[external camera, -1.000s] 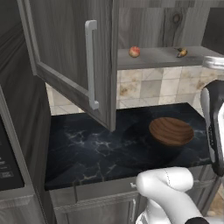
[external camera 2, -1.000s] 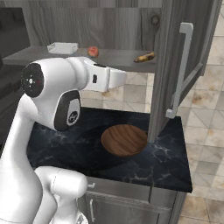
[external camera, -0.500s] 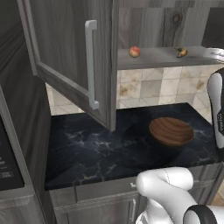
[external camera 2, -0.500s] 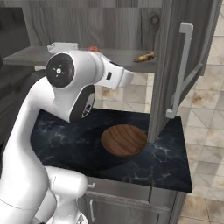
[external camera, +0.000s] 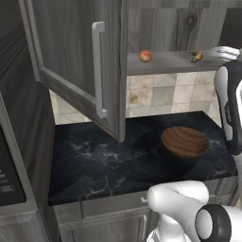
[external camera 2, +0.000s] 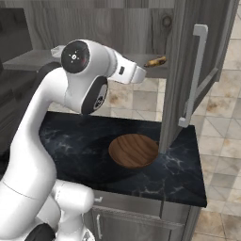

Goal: Open the cabinet. Pick the peach and banana from the cabinet and place them into the bowl. Then close the cabinet.

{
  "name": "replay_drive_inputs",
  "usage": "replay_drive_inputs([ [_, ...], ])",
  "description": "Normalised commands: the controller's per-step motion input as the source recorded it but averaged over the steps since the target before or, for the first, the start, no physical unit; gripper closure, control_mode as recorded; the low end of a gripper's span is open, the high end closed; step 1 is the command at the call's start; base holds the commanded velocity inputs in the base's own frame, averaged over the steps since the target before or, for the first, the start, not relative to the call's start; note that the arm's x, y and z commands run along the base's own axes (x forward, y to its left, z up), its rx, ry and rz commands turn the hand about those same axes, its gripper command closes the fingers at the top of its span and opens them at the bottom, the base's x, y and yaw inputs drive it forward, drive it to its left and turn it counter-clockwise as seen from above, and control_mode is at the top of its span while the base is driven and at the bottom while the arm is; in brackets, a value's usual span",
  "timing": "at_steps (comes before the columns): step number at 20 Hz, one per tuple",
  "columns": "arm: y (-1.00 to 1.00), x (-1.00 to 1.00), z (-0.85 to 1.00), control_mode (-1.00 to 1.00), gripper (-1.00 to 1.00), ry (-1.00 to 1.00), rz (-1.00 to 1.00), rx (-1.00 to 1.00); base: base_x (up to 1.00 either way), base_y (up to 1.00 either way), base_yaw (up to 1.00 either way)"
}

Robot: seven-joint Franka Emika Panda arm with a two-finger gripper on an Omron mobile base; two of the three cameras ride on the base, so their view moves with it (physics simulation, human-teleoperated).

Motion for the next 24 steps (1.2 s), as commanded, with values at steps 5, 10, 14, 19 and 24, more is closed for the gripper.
replay_drive_inputs([
  [5, 0.0, 0.38, 0.0, -1.0, -1.0, 0.01, 0.0, 0.0, 0.0, 0.0, 0.0],
  [10, 0.0, 0.38, -0.03, -1.0, -1.0, 0.0, 0.0, 0.0, 0.0, 0.0, 0.0],
  [14, 0.0, 0.56, -0.03, -1.0, -1.0, 0.0, 0.0, 0.0, 0.0, 0.0, 0.0],
  [19, 0.0, 0.69, -0.06, -1.0, -1.0, 0.0, 0.0, 0.0, 0.0, 0.0, 0.0],
  [24, -0.16, 0.62, -0.1, -1.0, -1.0, 0.02, 0.0, 0.0, 0.0, 0.0, 0.0],
])
